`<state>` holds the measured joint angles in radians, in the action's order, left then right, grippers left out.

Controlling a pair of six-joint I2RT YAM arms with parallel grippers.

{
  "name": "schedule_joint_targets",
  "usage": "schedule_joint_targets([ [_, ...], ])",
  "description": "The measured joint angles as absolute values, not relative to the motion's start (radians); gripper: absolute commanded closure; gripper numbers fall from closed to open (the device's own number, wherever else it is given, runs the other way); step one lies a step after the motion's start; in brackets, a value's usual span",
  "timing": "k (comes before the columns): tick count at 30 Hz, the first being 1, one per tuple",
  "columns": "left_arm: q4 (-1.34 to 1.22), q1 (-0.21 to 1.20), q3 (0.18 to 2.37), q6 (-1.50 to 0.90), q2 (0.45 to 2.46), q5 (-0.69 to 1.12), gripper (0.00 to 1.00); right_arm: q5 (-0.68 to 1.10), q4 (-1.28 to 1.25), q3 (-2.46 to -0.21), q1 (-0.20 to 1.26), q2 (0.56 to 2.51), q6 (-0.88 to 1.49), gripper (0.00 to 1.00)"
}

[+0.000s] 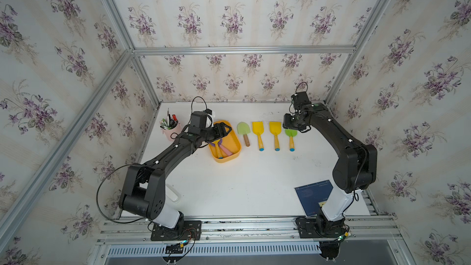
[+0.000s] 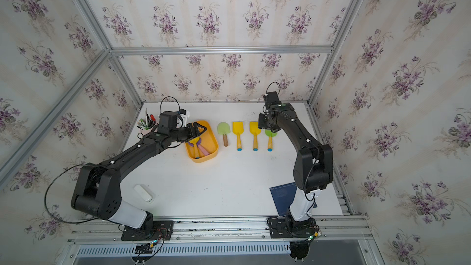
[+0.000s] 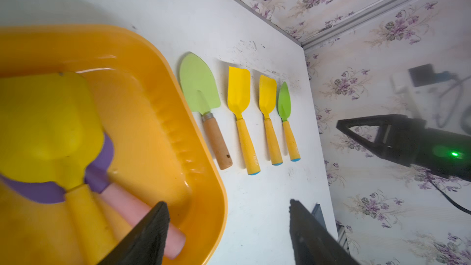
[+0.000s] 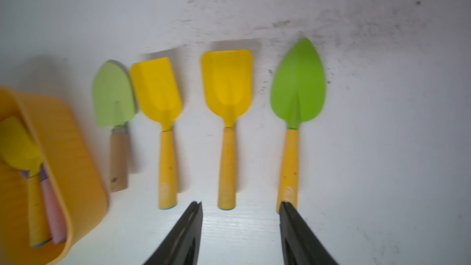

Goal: Take the shovel out of the storage box
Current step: Adjust the shovel in the storage box.

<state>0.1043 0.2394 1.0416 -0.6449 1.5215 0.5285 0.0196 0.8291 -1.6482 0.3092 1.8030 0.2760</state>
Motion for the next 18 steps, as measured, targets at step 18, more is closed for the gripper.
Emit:
schedule_joint_targets([
  [18,0.216,-0.052,0.837,-0.542,1.448,0.636,0.49,0.189,0.876,-2.361,0.793,2.416,0.332,0.57],
])
